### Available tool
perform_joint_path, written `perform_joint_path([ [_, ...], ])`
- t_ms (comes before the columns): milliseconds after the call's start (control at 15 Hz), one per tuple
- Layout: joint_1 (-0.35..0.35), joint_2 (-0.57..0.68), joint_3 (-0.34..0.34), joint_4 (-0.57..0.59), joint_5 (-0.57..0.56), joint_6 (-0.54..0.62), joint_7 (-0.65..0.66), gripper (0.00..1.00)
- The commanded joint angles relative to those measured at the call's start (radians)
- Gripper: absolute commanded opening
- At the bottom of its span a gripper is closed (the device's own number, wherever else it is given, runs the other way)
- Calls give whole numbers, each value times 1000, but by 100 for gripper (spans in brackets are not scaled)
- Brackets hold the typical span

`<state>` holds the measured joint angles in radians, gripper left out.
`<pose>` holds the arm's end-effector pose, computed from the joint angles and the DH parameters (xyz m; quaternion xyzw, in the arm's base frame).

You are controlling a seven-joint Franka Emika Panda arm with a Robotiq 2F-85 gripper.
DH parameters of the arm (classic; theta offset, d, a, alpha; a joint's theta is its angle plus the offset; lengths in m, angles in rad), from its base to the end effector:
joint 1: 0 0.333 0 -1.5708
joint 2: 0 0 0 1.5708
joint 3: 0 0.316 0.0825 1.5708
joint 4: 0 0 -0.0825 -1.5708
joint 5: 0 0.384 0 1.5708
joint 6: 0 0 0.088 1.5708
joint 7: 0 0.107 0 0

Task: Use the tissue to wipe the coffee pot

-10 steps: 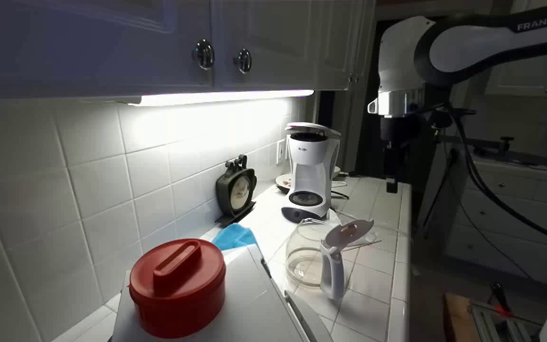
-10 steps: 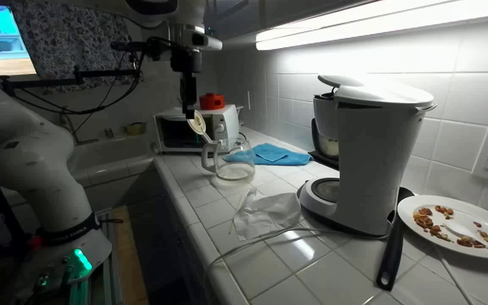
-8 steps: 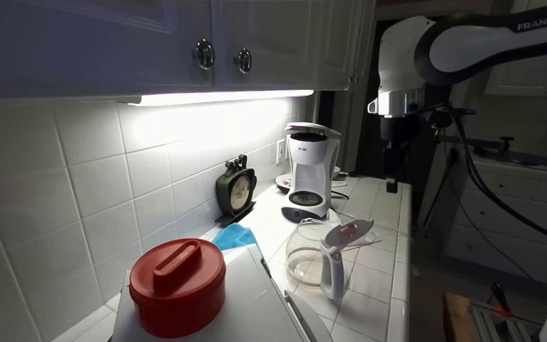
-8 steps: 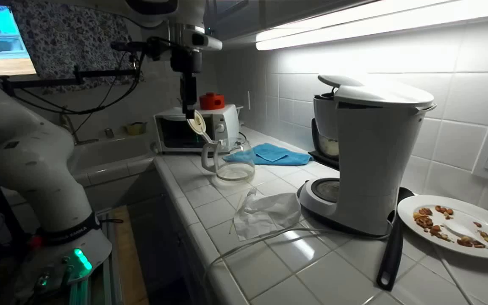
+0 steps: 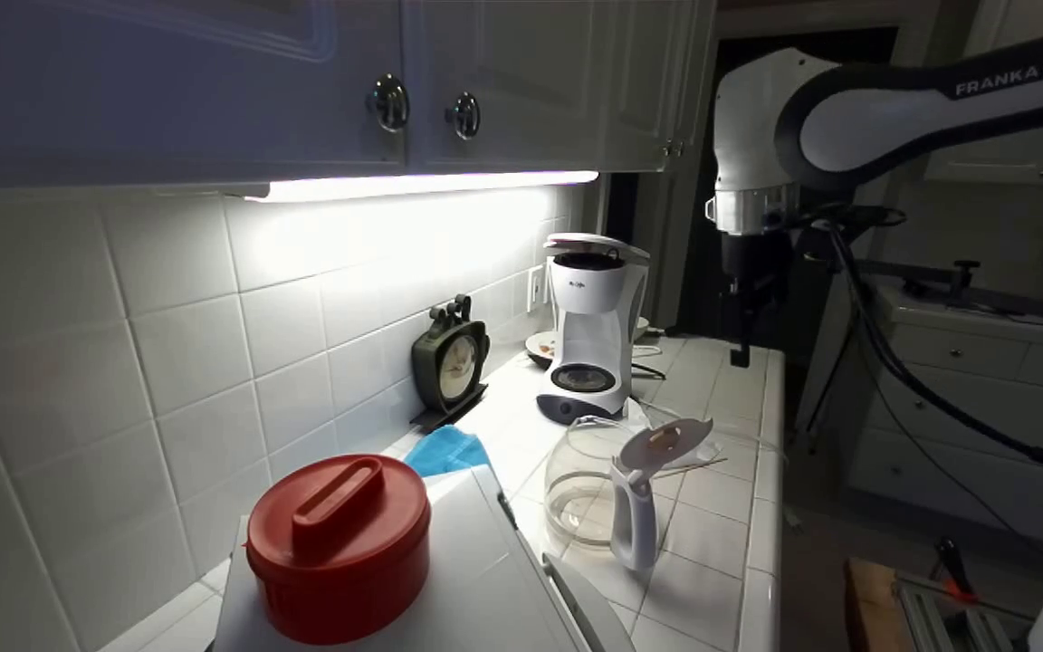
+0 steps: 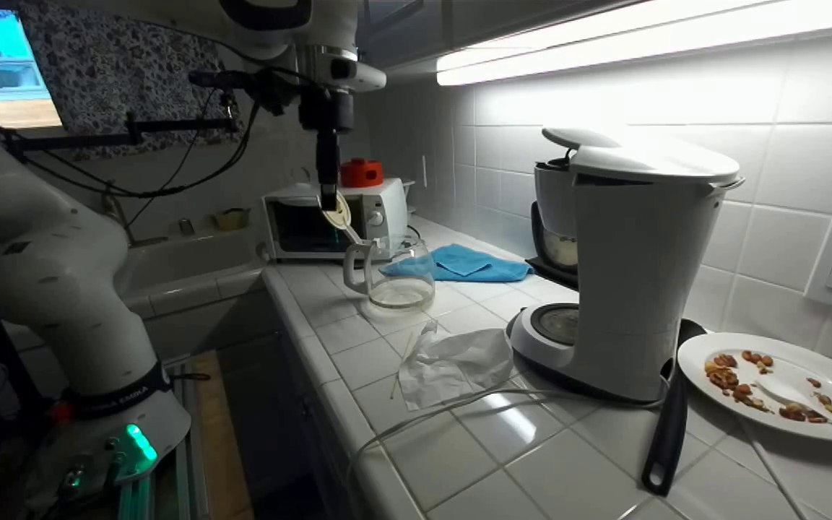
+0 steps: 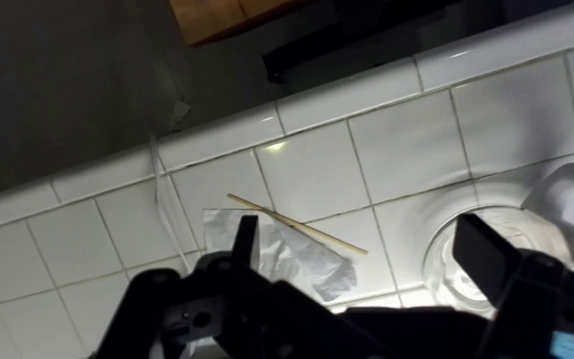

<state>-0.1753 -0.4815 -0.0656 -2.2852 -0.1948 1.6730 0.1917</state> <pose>0.3770 -0.1151 0.5261 0.9757 -0.1929 -0.0669 0.0794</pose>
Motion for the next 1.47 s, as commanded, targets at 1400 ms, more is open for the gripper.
perform_joint_path([
  [1400,-46,115,-171,-267,151,812,-102,100],
])
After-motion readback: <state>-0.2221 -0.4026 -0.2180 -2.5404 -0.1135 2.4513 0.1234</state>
